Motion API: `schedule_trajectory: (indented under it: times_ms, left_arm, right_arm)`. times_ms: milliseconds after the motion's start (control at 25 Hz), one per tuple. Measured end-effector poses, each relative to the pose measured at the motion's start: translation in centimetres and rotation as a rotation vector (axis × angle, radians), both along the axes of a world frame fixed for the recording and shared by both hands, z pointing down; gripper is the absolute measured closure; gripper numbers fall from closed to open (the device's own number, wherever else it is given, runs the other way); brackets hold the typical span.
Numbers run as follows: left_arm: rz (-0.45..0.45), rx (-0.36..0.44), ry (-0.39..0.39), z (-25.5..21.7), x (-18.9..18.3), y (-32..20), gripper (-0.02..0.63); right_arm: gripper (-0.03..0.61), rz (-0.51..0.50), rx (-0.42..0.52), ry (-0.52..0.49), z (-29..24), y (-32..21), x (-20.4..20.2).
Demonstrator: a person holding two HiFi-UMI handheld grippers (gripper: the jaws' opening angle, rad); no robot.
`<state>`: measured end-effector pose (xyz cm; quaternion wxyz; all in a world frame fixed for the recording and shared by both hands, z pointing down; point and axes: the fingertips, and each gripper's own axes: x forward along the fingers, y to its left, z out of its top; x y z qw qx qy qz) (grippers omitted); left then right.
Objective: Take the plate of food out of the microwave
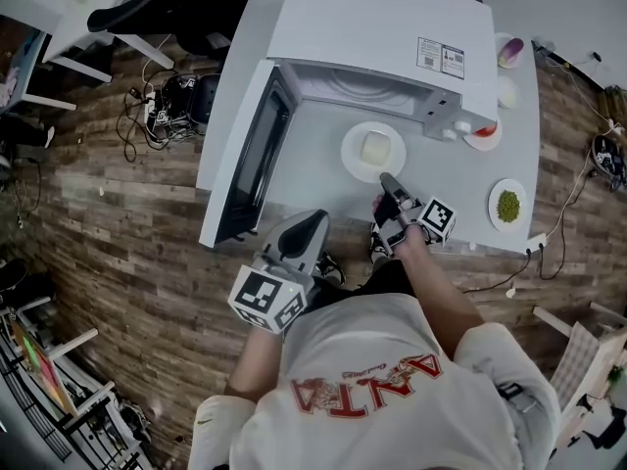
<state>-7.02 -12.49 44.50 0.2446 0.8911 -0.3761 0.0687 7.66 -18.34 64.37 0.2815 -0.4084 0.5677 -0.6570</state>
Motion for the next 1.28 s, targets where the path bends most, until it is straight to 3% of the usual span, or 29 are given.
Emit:
schedule_trajectory:
  times_ms: [1000,1280]
  left_arm:
    - [0.002,-0.013,-0.009,0.5,0.5,0.1,0.597]
    - [0.010,-0.019,-0.004,0.7,0.4,0.5,0.597]
  right_arm:
    - [0.558,-0.003,-0.089,0.000,3.1,0.2,0.9]
    - [0.548,-0.027,-0.109,0.104,2.5,-0.1,0.7]
